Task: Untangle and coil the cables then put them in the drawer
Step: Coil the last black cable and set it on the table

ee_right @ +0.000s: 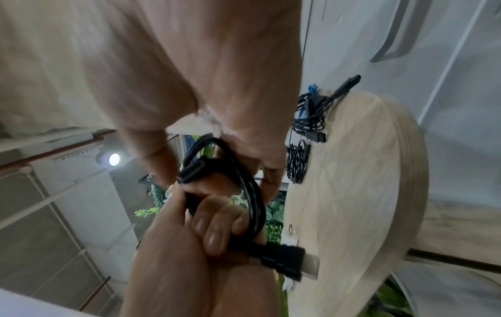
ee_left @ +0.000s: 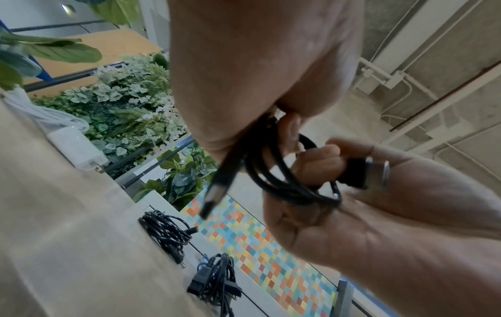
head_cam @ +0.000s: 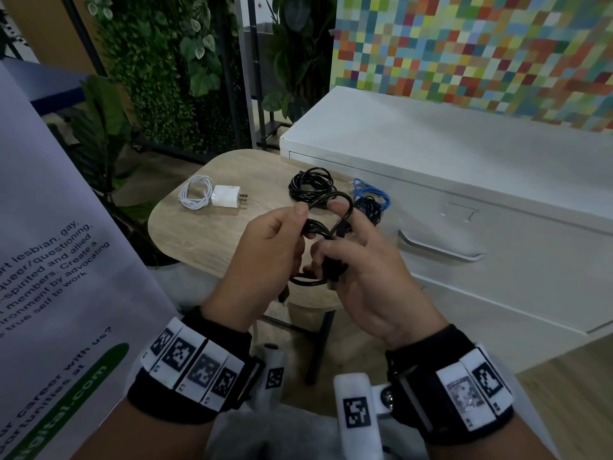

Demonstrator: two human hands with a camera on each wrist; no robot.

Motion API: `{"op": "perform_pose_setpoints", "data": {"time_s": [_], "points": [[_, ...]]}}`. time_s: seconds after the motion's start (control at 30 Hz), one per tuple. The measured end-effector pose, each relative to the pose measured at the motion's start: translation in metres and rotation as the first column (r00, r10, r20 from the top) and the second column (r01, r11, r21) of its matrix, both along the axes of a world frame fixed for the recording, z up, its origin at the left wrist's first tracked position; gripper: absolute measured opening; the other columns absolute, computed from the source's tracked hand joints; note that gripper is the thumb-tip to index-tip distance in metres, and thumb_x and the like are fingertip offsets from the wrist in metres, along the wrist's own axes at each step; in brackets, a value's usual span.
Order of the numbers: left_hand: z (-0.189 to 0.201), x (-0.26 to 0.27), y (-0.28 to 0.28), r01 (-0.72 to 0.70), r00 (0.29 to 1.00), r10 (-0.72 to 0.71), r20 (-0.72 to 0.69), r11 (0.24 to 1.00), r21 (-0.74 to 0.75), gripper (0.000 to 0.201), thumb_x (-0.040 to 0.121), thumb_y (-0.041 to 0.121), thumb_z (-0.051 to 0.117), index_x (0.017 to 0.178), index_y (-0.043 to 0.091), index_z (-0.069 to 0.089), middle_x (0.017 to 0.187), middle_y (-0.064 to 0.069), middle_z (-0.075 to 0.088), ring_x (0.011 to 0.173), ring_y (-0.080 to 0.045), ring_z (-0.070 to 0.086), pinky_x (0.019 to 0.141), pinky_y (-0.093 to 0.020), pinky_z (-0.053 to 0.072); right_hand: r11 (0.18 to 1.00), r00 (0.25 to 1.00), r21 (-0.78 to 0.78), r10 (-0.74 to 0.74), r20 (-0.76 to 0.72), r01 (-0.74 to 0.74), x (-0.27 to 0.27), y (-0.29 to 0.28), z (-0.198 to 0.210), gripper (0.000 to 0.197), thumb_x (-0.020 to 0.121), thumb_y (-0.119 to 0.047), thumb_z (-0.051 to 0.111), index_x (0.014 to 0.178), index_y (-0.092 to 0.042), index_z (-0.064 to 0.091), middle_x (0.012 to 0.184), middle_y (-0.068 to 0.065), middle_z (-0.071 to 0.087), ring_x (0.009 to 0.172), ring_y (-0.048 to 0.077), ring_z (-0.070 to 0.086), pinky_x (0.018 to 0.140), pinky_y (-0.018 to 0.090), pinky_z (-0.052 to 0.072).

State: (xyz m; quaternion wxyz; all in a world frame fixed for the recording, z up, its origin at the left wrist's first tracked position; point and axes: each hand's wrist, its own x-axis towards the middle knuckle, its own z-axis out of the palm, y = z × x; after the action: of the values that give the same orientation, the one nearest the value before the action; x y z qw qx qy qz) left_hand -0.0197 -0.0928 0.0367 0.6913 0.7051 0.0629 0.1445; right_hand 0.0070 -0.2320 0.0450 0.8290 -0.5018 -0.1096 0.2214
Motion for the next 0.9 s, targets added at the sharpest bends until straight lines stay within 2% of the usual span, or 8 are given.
{"op": "perform_pose_setpoints", "data": {"time_s": [0.1, 0.23, 0.3, 0.43, 0.5, 0.67, 0.8, 0.9], "points": [[0.001, -0.002, -0.006, -0.026, 0.999, 0.025, 0.023, 1.0, 0.002, 0.046, 0.11, 0.039, 0.047, 0.072, 0.017, 0.062, 0.057, -0.014, 0.043, 0.056, -0.022, 0.039, 0.058, -0.038, 0.035, 0.963, 0.972, -0.27, 0.079, 0.223, -0.016, 0.002, -0.009, 0.001, 0.075, 0.088, 0.01, 0.068, 0.146, -0.028, 0.041, 0.073, -0.002, 0.072, 0.063, 0.01, 0.065, 0.062, 0.022, 0.05], [0.004, -0.005, -0.012, 0.018, 1.0, -0.015, 0.024, 0.991, -0.129, 0.04, 0.113, 0.025, 0.037, 0.078, 0.013, 0.054, 0.052, 0.012, 0.042, 0.046, -0.001, 0.036, 0.049, -0.021, 0.032, 0.837, 0.872, -0.491, 0.033, 0.488, 0.242, 0.007, -0.01, -0.009, 0.085, 0.087, -0.006, 0.074, 0.154, -0.042, 0.035, 0.09, 0.004, 0.078, 0.083, 0.023, 0.074, 0.082, 0.048, 0.061], [0.002, -0.004, -0.01, 0.02, 0.999, -0.015, 0.036, 0.989, -0.145, 0.039, 0.112, 0.026, 0.04, 0.079, 0.013, 0.053, 0.058, 0.006, 0.036, 0.052, -0.005, 0.029, 0.05, -0.022, 0.024, 0.815, 0.857, -0.478, -0.044, 0.514, 0.328, 0.007, -0.011, -0.013, 0.085, 0.087, -0.008, 0.076, 0.155, -0.041, 0.036, 0.098, -0.002, 0.079, 0.091, 0.013, 0.074, 0.09, 0.042, 0.06], [-0.003, 0.002, -0.002, -0.041, 0.999, 0.042, 0.0, 0.979, -0.199, 0.036, 0.112, 0.028, 0.041, 0.082, 0.012, 0.051, 0.057, 0.005, 0.03, 0.054, -0.01, 0.025, 0.061, -0.04, 0.017, 0.698, 0.699, -0.453, -0.095, 0.709, 0.554, 0.008, -0.013, -0.012, 0.037, 0.081, -0.015, 0.083, 0.109, -0.031, 0.064, 0.092, -0.013, 0.07, 0.087, 0.004, 0.068, 0.079, 0.025, 0.057], [-0.006, 0.005, 0.0, -0.054, 0.998, 0.055, -0.001, 0.977, -0.205, 0.035, 0.112, 0.028, 0.042, 0.082, 0.013, 0.048, 0.059, 0.004, 0.029, 0.054, -0.012, 0.025, 0.061, -0.039, 0.021, 0.649, 0.619, -0.455, -0.03, 0.785, 0.609, 0.01, -0.014, -0.009, 0.02, 0.08, -0.016, 0.084, 0.089, -0.027, 0.07, 0.083, -0.015, 0.07, 0.081, 0.004, 0.067, 0.072, 0.024, 0.056], [-0.008, 0.007, 0.016, -0.192, 0.981, 0.19, -0.025, 0.972, -0.138, 0.033, 0.111, 0.03, 0.042, 0.08, 0.018, 0.043, 0.059, 0.005, 0.031, 0.054, -0.011, 0.029, 0.061, -0.034, 0.034, 0.578, 0.718, -0.641, 0.13, 0.684, 0.506, 0.02, -0.034, 0.0, 0.01, 0.084, -0.029, 0.084, 0.079, -0.028, 0.075, 0.073, -0.014, 0.073, 0.073, 0.002, 0.07, 0.073, 0.033, 0.06], [0.001, 0.011, 0.024, -0.224, 0.973, 0.228, -0.021, 0.929, -0.295, 0.034, 0.112, 0.03, 0.04, 0.082, 0.017, 0.048, 0.059, 0.004, 0.026, 0.054, -0.014, 0.023, 0.061, -0.032, 0.036, 0.566, 0.811, -0.747, 0.216, 0.543, 0.349, 0.032, -0.052, 0.001, 0.006, 0.089, -0.026, 0.079, 0.085, -0.029, 0.076, 0.074, -0.013, 0.076, 0.074, 0.006, 0.072, 0.081, 0.042, 0.06], [0.009, 0.007, 0.015, -0.175, 0.984, 0.176, -0.042, 0.871, -0.46, 0.039, 0.113, 0.032, 0.037, 0.08, 0.016, 0.05, 0.056, 0.005, 0.023, 0.048, -0.012, 0.02, 0.054, -0.027, 0.037, 0.491, 0.743, -0.734, 0.23, 0.629, 0.469, 0.039, -0.056, 0.001, 0.011, 0.091, -0.028, 0.077, 0.098, -0.036, 0.08, 0.081, -0.021, 0.075, 0.085, -0.003, 0.069, 0.089, 0.032, 0.056]]}}
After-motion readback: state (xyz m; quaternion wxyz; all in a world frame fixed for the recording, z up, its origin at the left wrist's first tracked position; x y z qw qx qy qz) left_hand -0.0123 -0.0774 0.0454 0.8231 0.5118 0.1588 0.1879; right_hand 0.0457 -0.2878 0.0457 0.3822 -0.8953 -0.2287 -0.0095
